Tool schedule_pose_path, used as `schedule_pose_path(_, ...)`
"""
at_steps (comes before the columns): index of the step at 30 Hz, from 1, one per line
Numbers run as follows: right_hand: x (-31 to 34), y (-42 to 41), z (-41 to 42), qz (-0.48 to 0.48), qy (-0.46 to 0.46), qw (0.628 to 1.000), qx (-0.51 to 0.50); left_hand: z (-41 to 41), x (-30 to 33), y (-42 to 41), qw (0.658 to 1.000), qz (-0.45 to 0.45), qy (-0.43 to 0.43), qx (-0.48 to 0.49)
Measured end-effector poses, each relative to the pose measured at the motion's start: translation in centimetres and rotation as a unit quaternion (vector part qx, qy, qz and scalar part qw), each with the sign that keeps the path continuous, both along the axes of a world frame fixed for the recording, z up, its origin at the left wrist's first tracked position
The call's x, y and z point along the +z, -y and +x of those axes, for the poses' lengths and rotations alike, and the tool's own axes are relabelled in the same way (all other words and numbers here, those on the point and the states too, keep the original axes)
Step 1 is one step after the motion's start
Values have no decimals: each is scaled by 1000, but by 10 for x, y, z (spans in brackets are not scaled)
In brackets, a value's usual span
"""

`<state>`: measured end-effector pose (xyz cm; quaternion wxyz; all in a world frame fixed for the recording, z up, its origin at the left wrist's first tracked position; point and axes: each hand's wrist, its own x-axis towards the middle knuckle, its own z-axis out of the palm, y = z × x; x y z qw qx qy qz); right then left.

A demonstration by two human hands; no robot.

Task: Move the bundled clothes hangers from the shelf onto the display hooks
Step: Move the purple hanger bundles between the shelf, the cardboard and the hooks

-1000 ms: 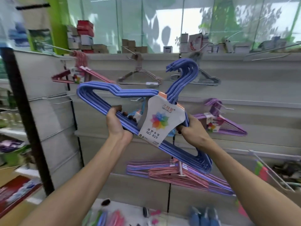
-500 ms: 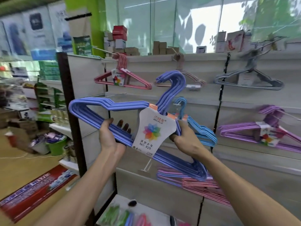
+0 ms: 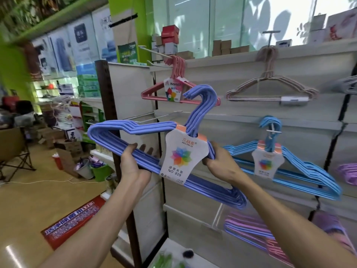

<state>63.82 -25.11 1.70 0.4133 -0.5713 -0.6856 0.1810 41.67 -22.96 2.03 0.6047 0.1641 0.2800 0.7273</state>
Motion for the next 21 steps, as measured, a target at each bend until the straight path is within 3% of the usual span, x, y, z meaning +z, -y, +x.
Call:
schedule_pose_path(14,-36,-134,-43,-36,96,995,12,-53,-75,-132,993,-90,69,25)
schedule_pose_path(21,-40,-177,-52,-51,148,988,-19,-55,-85,-182,991,-107,82,-8)
